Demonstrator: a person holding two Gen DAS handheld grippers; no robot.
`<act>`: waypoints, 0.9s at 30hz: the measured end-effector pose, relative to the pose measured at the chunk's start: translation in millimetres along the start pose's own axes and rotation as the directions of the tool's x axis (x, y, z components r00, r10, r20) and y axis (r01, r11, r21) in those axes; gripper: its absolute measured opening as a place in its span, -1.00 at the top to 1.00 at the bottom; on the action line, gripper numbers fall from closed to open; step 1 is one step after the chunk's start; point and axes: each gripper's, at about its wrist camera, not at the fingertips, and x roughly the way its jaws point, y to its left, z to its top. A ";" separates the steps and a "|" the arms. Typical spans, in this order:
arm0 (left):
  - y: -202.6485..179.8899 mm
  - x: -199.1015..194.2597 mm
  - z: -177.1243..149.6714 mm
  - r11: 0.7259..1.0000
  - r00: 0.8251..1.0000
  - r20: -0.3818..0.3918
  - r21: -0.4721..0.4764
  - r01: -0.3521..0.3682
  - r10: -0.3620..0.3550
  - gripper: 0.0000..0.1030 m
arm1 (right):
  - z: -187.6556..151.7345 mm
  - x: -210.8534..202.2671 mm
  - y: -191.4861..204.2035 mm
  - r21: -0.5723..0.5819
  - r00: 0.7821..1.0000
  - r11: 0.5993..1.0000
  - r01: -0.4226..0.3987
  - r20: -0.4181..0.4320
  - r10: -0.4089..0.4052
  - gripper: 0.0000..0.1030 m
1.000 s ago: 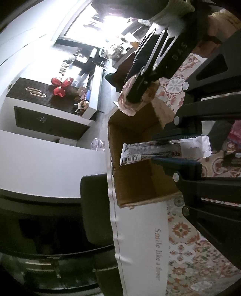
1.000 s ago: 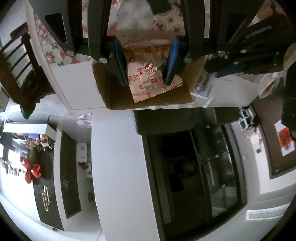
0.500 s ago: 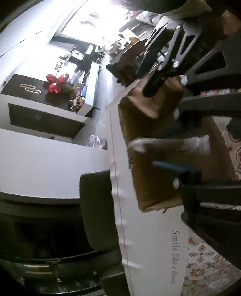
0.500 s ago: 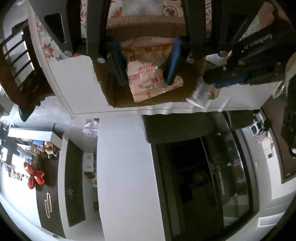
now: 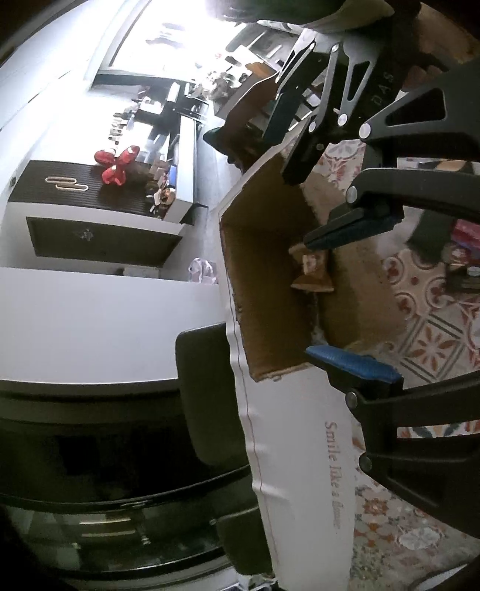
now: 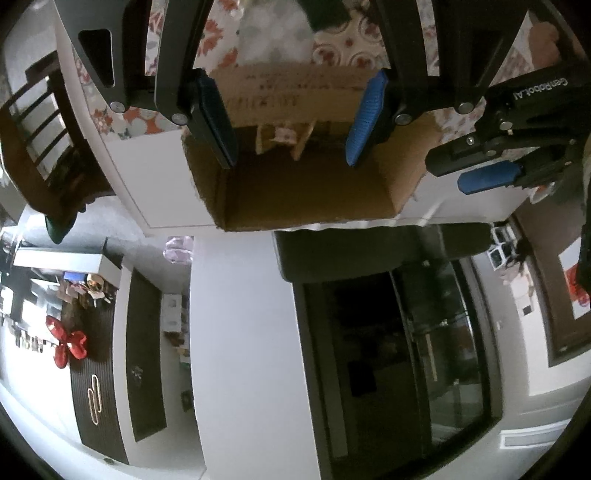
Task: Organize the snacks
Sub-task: 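Open both tools over the cardboard box, dropping both snacks inside, then grasp the dark cheese cracker bar with the left tool while the right tool grasps the gold triangle snack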
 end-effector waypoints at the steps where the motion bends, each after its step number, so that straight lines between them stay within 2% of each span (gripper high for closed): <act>1: -1.1 -4.7 -3.5 1.000 1.000 0.002 0.002 -0.005 0.005 -0.06 | -3.6 -5.3 1.7 0.000 1.000 1.000 -0.001 -0.002 0.001 -0.20; 5: -7.6 -24.4 -21.2 1.000 0.999 0.031 0.015 -0.011 0.011 -0.06 | -19.7 -25.5 3.8 0.027 1.000 1.000 0.000 0.011 0.000 -0.20; 9: -8.1 -37.7 -46.6 1.000 0.999 0.049 0.018 -0.015 0.014 -0.06 | -39.8 -45.0 7.8 0.030 0.999 0.999 0.040 0.035 -0.041 -0.20; 16: -7.2 -45.0 -80.5 0.999 0.998 0.060 0.026 -0.025 0.023 -0.06 | -71.2 -62.8 8.0 0.086 0.998 0.995 0.059 0.029 -0.062 -0.20; 27: -8.2 -32.3 -133.3 1.000 1.000 -0.028 0.011 -0.006 0.006 -0.06 | -120.6 -68.6 8.2 0.117 0.996 0.989 0.092 -0.029 -0.089 -0.20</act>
